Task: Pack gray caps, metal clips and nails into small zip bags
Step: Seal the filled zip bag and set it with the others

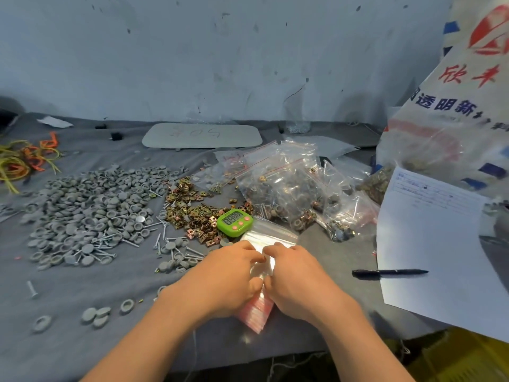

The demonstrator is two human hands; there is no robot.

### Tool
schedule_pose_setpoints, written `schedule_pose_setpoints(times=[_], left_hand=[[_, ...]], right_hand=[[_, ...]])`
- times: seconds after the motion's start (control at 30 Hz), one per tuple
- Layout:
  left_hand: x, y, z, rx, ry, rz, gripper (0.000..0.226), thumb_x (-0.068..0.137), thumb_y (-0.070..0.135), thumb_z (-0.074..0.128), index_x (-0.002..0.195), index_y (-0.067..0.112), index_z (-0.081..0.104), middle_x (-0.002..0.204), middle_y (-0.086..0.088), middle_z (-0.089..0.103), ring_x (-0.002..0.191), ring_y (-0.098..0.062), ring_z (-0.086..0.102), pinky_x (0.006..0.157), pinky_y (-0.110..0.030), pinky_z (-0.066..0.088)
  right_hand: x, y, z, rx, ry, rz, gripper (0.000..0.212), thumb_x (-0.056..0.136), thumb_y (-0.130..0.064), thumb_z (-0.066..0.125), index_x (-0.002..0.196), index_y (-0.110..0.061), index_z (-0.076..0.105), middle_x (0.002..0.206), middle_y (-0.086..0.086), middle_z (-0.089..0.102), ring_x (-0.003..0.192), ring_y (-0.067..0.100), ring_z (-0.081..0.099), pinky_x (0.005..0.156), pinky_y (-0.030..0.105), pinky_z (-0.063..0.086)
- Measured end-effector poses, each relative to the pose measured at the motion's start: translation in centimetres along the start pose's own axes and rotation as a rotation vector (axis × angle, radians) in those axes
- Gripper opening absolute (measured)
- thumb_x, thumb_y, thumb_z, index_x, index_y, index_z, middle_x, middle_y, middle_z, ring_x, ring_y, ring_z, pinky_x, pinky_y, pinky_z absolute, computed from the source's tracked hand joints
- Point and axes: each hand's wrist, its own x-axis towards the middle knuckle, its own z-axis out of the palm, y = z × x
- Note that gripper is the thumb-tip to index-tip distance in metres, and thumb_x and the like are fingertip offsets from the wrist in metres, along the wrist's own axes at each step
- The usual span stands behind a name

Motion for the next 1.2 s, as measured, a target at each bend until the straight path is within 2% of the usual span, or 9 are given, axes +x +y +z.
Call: schedule_pose_setpoints(times=[0.17, 0.27, 0.43, 0.6, 0.7, 0.77, 0.9, 1.07, 1.2], left_hand=[[0.0, -0.2, 0.3, -0.117, 0.021, -0.014, 0.044, 0.1, 0.03, 0.059, 0.144, 0.034, 0.059, 0.137, 0.01, 0.053, 0.119, -0.012, 0.056, 0.102, -0.026, 0.042], [0.3, 0.4, 1.2, -0.204, 0.157, -0.084, 0.031, 0.097, 0.02, 0.061, 0.124, 0.032, 0.07, 0.109, 0.006, 0.065, 0.096, -0.011, 0.057, 0.079, -0.017, 0.036], [0.4, 1.4, 2.2, -0.259, 0.226, -0.153, 0.02, 0.092, 0.015, 0.061, 0.084, 0.033, 0.059, 0.096, 0.003, 0.073, 0.089, -0.021, 0.063, 0.072, -0.029, 0.041], [-0.4, 0.7, 2.2, -0.193, 0.275, -0.11, 0.014, 0.096, 0.021, 0.055, 0.091, 0.032, 0.063, 0.102, 0.006, 0.064, 0.094, -0.019, 0.058, 0.076, -0.034, 0.043], [-1.1, 0.0, 2.3, -0.058, 0.362, -0.164, 0.017, 0.1, 0.035, 0.05, 0.102, 0.03, 0.067, 0.102, 0.007, 0.051, 0.101, -0.018, 0.053, 0.08, -0.034, 0.041], [-1.5, -0.6, 2.1, -0.059, 0.344, -0.147, 0.017, 0.098, 0.041, 0.052, 0.102, 0.032, 0.066, 0.1, 0.01, 0.051, 0.102, -0.015, 0.051, 0.084, -0.034, 0.043], [-2.1, -1.7, 1.9, -0.132, 0.287, -0.098, 0.017, 0.096, 0.047, 0.058, 0.106, 0.034, 0.064, 0.092, 0.018, 0.046, 0.093, -0.007, 0.045, 0.08, -0.028, 0.035], [-2.3, -1.9, 2.1, -0.202, 0.322, -0.115, 0.028, 0.093, 0.05, 0.064, 0.116, 0.035, 0.063, 0.1, 0.019, 0.052, 0.093, -0.003, 0.05, 0.08, -0.024, 0.038], [-2.3, -2.2, 2.8, -0.283, 0.402, -0.124, 0.064, 0.086, 0.05, 0.073, 0.141, 0.04, 0.044, 0.121, 0.022, 0.049, 0.103, -0.003, 0.053, 0.086, -0.025, 0.039]], right_hand=[[-0.3, -0.5, -0.3, -0.003, 0.044, 0.039, 0.04, 0.095, -0.025, 0.054, 0.135, -0.023, 0.058, 0.137, 0.0, 0.061, 0.126, 0.028, 0.053, 0.099, 0.04, 0.049], [-0.7, -1.0, -0.3, -0.005, 0.1, 0.074, 0.032, 0.096, -0.025, 0.057, 0.127, -0.024, 0.064, 0.127, 0.004, 0.069, 0.121, 0.03, 0.06, 0.095, 0.039, 0.051], [-0.9, -2.1, -0.5, 0.0, 0.094, 0.149, 0.03, 0.088, -0.019, 0.06, 0.115, -0.029, 0.069, 0.111, 0.004, 0.072, 0.107, 0.03, 0.066, 0.077, 0.033, 0.047], [-1.0, -2.4, -0.3, 0.036, 0.124, 0.181, 0.025, 0.086, -0.028, 0.063, 0.11, -0.026, 0.069, 0.108, 0.004, 0.072, 0.103, 0.03, 0.066, 0.076, 0.032, 0.046], [-0.8, -2.0, -0.4, 0.034, 0.025, 0.144, 0.023, 0.089, -0.038, 0.067, 0.106, -0.022, 0.07, 0.117, 0.004, 0.07, 0.118, 0.027, 0.063, 0.09, 0.034, 0.053], [-0.6, -1.7, -0.5, 0.004, -0.02, 0.097, 0.02, 0.093, -0.032, 0.063, 0.105, -0.018, 0.07, 0.13, 0.005, 0.064, 0.129, 0.026, 0.057, 0.096, 0.037, 0.052], [-0.5, -1.8, -0.5, -0.112, -0.002, 0.024, 0.017, 0.096, -0.018, 0.052, 0.099, -0.012, 0.068, 0.112, 0.005, 0.061, 0.106, 0.031, 0.06, 0.078, 0.034, 0.047], [-1.0, -2.1, -1.1, -0.162, -0.023, -0.035, 0.02, 0.1, -0.016, 0.049, 0.105, -0.01, 0.067, 0.114, 0.006, 0.058, 0.104, 0.032, 0.058, 0.082, 0.036, 0.05], [-1.3, -2.0, -1.9, -0.044, 0.095, 0.072, 0.01, 0.092, -0.009, 0.052, 0.094, -0.012, 0.062, 0.107, 0.005, 0.06, 0.095, 0.031, 0.06, 0.075, 0.038, 0.049]])
